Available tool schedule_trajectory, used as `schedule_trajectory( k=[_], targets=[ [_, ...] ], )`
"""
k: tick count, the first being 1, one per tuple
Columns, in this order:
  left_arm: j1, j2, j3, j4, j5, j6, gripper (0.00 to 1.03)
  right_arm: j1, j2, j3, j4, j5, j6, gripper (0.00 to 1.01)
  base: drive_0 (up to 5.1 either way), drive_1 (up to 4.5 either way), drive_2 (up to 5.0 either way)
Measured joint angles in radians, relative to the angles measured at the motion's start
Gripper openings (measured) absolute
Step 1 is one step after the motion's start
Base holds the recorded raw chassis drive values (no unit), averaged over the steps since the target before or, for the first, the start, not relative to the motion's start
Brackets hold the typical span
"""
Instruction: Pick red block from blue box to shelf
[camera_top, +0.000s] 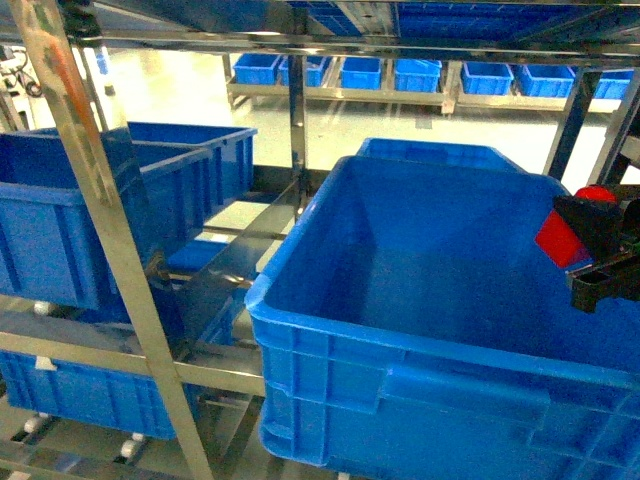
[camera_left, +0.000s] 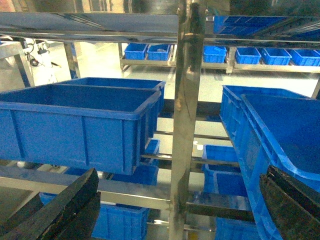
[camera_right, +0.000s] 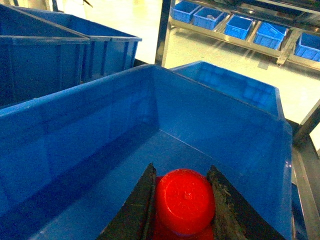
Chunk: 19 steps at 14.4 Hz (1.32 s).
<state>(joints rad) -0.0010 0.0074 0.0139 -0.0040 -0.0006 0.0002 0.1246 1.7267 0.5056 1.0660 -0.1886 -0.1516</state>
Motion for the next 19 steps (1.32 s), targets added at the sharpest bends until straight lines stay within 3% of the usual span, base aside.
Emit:
schedule_trajectory(
  k=[1,2,7,9,11,14,15,17,19],
  targets=[
    [0.0,0.0,0.0,0.0,0.0,0.0,0.98,0.002,0.002,0.002,0.003,0.014,0.002,0.23,0.0,0.0,0.0],
    [0.0,0.0,0.0,0.0,0.0,0.0,0.98,0.006,0.001,0.002,-0.002,0.016,0.01,0.3,0.0,0.0,0.0],
    [0.0,0.0,0.0,0.0,0.0,0.0,0.98,0.013,0.0,-0.008,0.024,0.004,0.039,0.96,0.0,0.0,0.0],
    [0.0,0.0,0.0,0.0,0.0,0.0,0.98,0.013,-0.011,-0.022,0.019,0.004,0.05,0.98,0.0,0.0,0.0],
    [0.0,0.0,0.0,0.0,0.0,0.0,0.98,0.029,-0.132,-0.078,-0.062,-0.001,0.078,0.98,0.0,0.0,0.0],
    [0.0,0.0,0.0,0.0,0.0,0.0,0.98,0.05,-0.424,-0.16,-0.225,-0.068,0.112,0.98,0.0,0.0,0.0],
    [0.0,0.0,0.0,0.0,0.0,0.0,0.98,0.027,-0.51,-0.188,-0.274,-0.095,0.13,0.98,0.0,0.0,0.0],
    [0.0,0.0,0.0,0.0,0.0,0.0,0.98,-0.063,-0.685,-0.245,-0.391,-0.138,0.179,0.98,0.0,0.0,0.0],
    [0.0,0.0,0.0,0.0,0.0,0.0,0.98,-0.196,-0.887,-0.299,-0.522,-0.198,0.225,0.98,0.0,0.0,0.0]
  ],
)
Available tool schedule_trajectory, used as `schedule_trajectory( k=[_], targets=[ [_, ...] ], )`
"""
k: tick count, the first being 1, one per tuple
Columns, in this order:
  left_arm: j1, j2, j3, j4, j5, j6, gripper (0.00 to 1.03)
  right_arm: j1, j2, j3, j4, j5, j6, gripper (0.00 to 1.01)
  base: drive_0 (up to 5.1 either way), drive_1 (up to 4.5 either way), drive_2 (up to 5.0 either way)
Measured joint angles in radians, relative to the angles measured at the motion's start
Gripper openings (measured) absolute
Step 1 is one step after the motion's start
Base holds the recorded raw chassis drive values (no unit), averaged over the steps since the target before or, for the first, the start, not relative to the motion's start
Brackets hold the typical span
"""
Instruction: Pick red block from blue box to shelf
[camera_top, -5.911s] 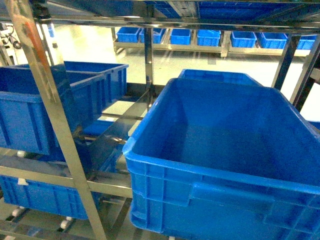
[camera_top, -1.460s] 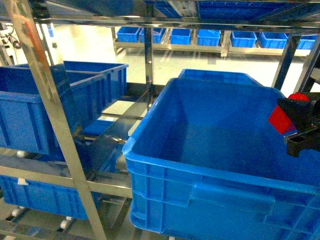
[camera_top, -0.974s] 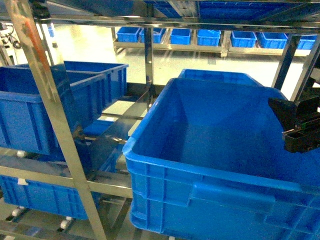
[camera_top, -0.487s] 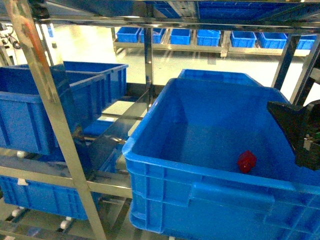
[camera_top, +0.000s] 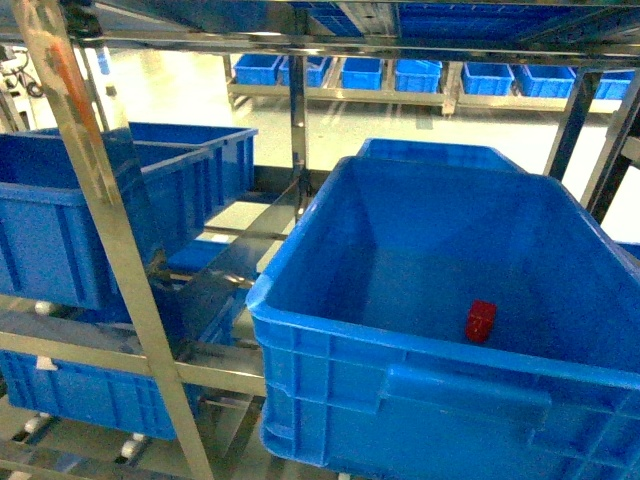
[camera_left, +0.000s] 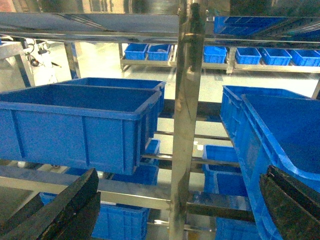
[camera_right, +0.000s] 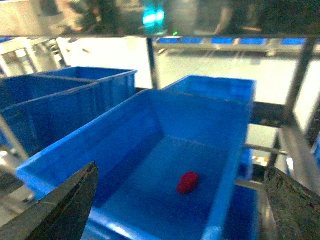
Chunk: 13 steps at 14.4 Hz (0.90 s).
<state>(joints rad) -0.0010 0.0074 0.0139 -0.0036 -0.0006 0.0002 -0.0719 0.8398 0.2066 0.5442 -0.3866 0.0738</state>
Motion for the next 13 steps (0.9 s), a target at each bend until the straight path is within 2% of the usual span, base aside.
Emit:
schedule_trajectory(
  k=[1,2,3,4,6,7,8,9,13],
  targets=[
    [0.0,0.0,0.0,0.0,0.0,0.0,0.98,-0.089,-0.121,-0.025,-0.057,-0.005,0.008,0.98,0.0,0.0,0.0],
    [0.0,0.0,0.0,0.0,0.0,0.0,0.98,-0.133,-0.218,-0.027,-0.124,-0.006,0.012,0.98,0.0,0.0,0.0],
    [0.0,0.0,0.0,0.0,0.0,0.0,0.98,-0.133,-0.304,-0.024,-0.176,0.003,0.023,0.98,0.0,0.0,0.0],
    [0.0,0.0,0.0,0.0,0.0,0.0,0.98,-0.116,-0.334,-0.01,-0.202,0.041,0.026,0.98,0.0,0.0,0.0],
    [0.0,0.0,0.0,0.0,0.0,0.0,0.98,-0.031,-0.354,-0.003,-0.237,0.143,0.031,0.97,0.0,0.0,0.0],
    [0.0,0.0,0.0,0.0,-0.001,0.0,0.98,0.058,-0.386,-0.007,-0.299,0.307,-0.014,0.84,0.0,0.0,0.0],
    [0.0,0.0,0.0,0.0,0.0,0.0,0.98,0.079,-0.412,-0.024,-0.296,0.358,-0.044,0.71,0.0,0.0,0.0],
    [0.0,0.0,0.0,-0.001,0.0,0.0,0.98,0.074,-0.441,-0.051,-0.296,0.385,-0.052,0.56,0.0,0.0,0.0],
    [0.0,0.0,0.0,0.0,0.0,0.0,0.98,0.072,-0.525,-0.114,-0.317,0.386,-0.066,0.05,0.0,0.0,0.0]
  ],
)
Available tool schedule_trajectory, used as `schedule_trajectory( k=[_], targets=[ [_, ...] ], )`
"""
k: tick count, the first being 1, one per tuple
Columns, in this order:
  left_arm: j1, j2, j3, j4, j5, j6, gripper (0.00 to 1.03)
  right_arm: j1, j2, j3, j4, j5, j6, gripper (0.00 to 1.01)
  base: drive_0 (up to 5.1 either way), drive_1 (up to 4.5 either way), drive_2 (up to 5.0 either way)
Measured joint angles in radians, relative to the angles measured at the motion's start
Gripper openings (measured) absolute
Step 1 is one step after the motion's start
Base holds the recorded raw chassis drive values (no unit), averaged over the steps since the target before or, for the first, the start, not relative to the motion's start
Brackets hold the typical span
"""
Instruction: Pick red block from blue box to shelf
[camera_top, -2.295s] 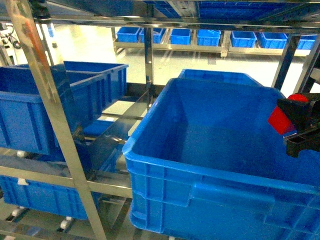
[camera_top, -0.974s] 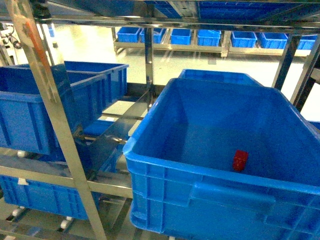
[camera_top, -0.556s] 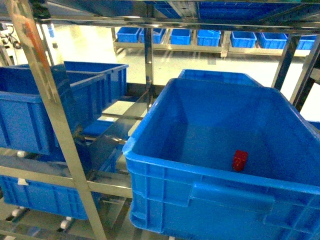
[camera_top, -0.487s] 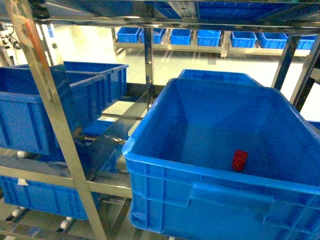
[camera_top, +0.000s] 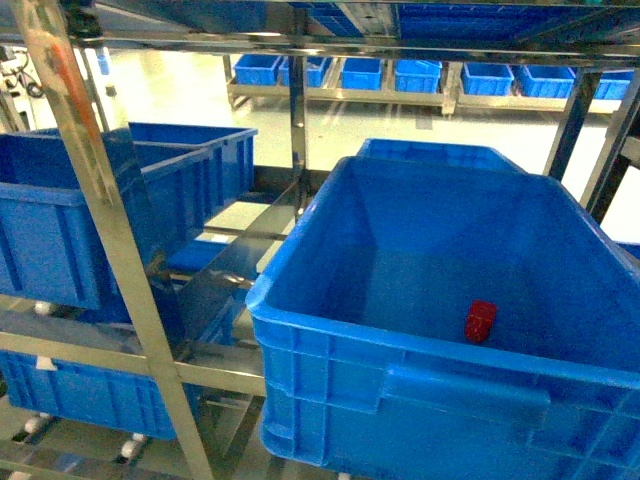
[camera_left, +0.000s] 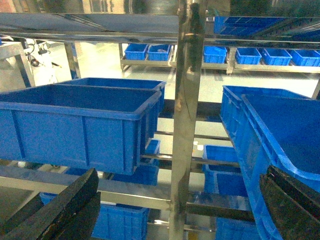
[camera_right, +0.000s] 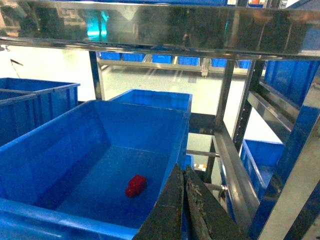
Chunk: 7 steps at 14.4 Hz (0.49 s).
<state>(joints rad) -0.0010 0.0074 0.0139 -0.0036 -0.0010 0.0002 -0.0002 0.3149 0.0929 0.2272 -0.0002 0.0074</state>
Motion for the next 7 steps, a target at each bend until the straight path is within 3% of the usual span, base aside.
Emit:
schedule_trajectory(
  k=[7],
  targets=[
    [0.0,0.0,0.0,0.0,0.0,0.0,0.98,0.0,-0.143,-0.078,-0.061,0.0,-0.003,0.02,0.0,0.0,0.0]
  ],
)
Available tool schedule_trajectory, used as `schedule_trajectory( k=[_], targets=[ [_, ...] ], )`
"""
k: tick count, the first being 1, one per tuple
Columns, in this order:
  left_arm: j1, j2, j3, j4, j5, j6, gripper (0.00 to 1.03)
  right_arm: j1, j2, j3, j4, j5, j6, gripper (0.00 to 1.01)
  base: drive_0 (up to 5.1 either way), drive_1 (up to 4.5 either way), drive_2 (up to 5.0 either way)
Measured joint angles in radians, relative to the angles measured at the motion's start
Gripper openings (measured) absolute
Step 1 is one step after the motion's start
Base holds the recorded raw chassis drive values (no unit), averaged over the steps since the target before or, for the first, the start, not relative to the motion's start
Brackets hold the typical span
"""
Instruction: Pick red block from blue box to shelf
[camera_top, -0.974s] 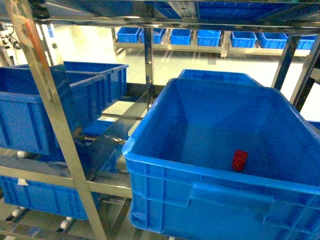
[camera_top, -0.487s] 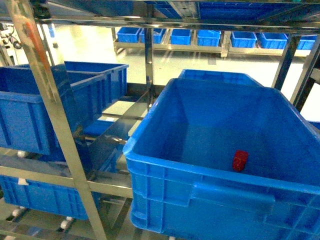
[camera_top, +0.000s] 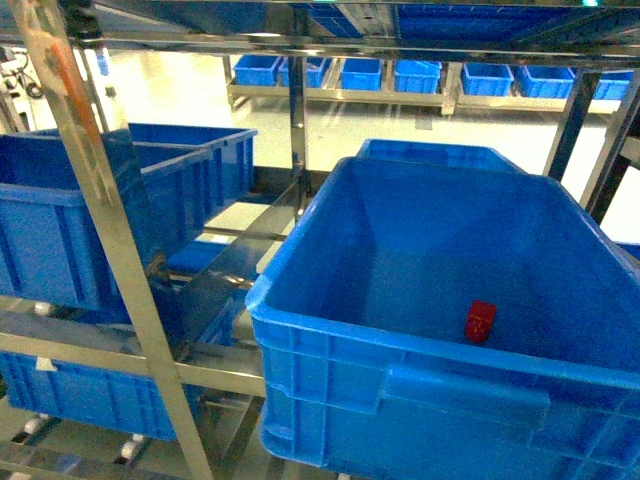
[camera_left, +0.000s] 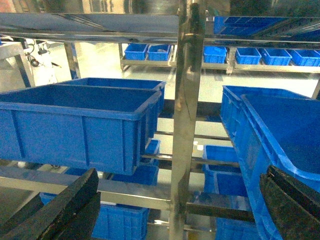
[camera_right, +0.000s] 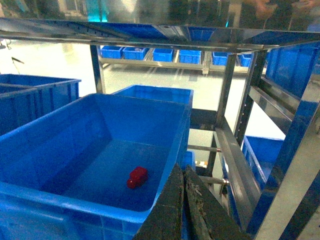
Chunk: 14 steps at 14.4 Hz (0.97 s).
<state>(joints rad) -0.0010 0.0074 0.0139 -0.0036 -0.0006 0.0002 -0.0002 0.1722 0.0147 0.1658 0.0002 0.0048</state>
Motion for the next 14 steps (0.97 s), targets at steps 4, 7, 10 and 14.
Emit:
schedule_trajectory(
  k=[4,7,10,14],
  targets=[
    [0.0,0.0,0.0,0.0,-0.001,0.0,0.98,0.0,-0.167,0.001,-0.178,0.001,0.0,0.02,0.0,0.0,0.0],
    [0.0,0.0,0.0,0.0,0.0,0.0,0.98,0.0,-0.167,0.0,-0.169,0.0,0.0,0.02,0.0,0.0,0.0],
    [0.0,0.0,0.0,0.0,0.0,0.0,0.98,0.0,-0.167,0.001,-0.17,0.0,-0.001,0.05,0.0,0.0,0.0],
    [0.0,0.0,0.0,0.0,0.0,0.0,0.98,0.0,-0.167,0.001,-0.17,0.0,-0.001,0.57,0.0,0.0,0.0]
  ],
)
